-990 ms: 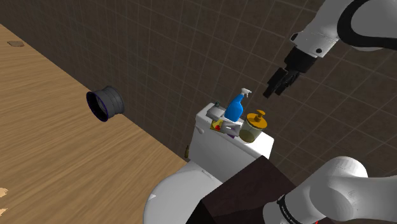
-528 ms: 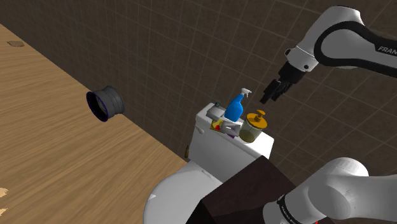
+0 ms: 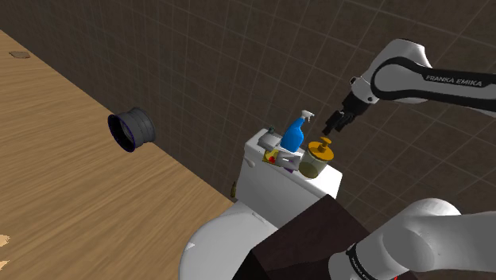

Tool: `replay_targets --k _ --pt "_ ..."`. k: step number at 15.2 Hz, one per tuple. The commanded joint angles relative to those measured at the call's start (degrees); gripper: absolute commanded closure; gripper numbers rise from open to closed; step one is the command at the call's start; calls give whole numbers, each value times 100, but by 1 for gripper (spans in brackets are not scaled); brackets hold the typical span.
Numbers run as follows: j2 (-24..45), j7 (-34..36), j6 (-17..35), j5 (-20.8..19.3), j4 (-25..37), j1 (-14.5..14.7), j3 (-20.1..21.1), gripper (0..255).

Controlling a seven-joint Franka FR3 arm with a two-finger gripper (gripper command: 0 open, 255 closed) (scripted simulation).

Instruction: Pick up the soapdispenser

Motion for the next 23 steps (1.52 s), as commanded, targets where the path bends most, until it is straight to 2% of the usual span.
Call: replay_targets --k 1,7,12,22,23 --pt "203 -203 329 -96 -73 -87 -205 0" --pt "1137 -807 1363 -187 -38 -211 -825 0" --pt "2088 -1447 2163 42 208 -184 -1373 0" --pt "2642 -1767 2908 350 -9 -76 -1563 0" --pt "2635 -1772 2906 346 -14 -81 -1567 255"
